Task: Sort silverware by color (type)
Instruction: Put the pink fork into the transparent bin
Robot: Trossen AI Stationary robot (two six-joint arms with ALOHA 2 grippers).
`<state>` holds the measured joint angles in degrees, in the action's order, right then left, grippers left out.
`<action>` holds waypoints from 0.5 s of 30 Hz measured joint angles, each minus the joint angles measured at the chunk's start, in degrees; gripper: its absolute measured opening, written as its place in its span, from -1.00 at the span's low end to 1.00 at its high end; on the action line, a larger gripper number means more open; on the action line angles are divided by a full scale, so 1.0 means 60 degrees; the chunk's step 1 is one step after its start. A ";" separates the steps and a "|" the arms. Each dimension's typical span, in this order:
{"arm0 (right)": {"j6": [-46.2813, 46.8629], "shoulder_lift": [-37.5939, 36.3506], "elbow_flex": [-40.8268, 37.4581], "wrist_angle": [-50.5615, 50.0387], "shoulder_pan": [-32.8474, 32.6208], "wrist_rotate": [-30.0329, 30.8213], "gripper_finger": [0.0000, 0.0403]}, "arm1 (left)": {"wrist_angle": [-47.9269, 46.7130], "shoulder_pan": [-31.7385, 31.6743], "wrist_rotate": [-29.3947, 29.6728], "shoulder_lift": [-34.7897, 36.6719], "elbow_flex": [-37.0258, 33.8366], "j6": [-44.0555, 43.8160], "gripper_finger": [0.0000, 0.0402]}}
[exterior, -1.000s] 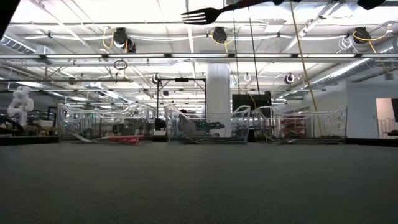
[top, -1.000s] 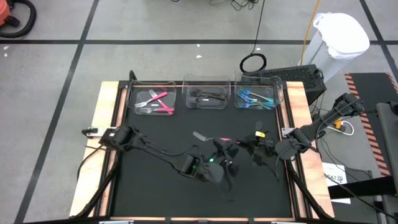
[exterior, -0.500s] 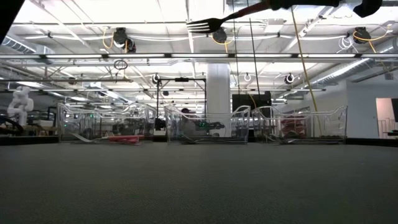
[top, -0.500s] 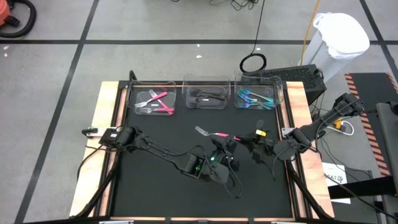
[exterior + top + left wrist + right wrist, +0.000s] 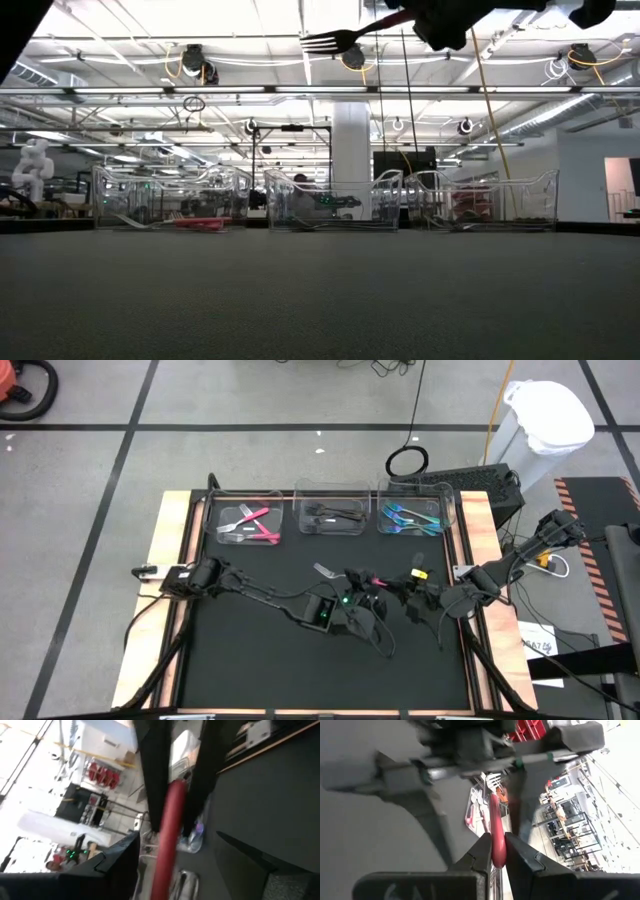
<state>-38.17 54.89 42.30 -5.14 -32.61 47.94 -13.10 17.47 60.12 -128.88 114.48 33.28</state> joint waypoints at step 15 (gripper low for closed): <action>0.0004 0.0000 0.0000 -0.0273 0.0002 -0.0026 -0.84 | -0.0239 0.0048 0.0130 0.0000 -0.0002 0.0020 -0.31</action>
<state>-38.15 54.89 42.30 -6.78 -32.60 47.79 -14.53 17.76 60.90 -128.88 114.46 33.40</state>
